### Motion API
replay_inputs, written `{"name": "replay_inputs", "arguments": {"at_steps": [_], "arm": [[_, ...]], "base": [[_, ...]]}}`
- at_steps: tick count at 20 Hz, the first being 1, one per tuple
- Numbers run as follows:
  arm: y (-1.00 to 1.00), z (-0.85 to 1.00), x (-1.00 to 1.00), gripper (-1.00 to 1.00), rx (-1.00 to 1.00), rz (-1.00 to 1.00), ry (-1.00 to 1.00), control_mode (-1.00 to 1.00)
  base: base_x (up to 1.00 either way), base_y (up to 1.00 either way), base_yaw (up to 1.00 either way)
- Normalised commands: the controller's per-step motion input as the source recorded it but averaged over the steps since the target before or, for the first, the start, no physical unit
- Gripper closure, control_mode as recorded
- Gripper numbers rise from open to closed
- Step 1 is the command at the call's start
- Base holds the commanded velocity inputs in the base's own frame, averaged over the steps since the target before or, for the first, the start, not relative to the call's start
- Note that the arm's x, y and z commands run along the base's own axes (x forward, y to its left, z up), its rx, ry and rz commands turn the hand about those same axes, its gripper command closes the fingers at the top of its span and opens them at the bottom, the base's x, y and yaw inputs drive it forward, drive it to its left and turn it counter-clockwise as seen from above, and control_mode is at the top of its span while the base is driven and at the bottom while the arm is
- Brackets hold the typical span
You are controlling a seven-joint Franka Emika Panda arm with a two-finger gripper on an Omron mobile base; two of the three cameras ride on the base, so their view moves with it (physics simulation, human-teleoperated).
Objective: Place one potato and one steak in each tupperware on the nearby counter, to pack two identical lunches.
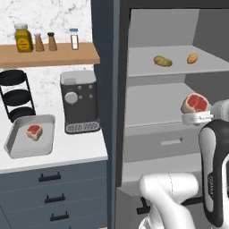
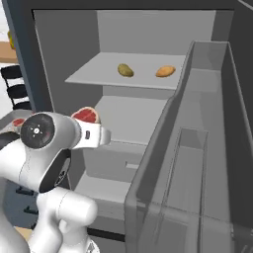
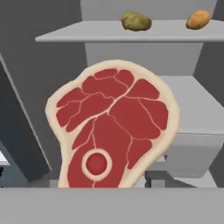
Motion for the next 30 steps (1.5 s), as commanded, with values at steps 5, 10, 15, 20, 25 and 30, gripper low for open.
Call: {"name": "replay_inputs", "arguments": {"at_steps": [5, 10, 15, 20, 25, 30], "arm": [[0.00, 0.00, 0.00, 1.00, 0.00, 0.00, 0.00, 1.00], [0.00, 0.00, 0.00, 1.00, 0.00, 0.00, 0.00, 1.00], [0.00, 0.00, 0.00, 1.00, 0.00, 0.00, 0.00, 1.00], [0.00, 0.00, 0.00, 1.00, 0.00, 0.00, 0.00, 1.00], [0.00, 0.00, 0.00, 1.00, 0.00, 0.00, 0.00, 1.00], [0.00, 0.00, 0.00, 1.00, 0.00, 0.00, 0.00, 1.00]], "base": [[-1.00, 0.83, 0.07], [-1.00, 1.00, 0.08], [-0.63, 1.00, 0.12], [0.00, 1.00, 0.16], [0.30, 1.00, 0.16], [0.87, 1.00, 0.07]]}}
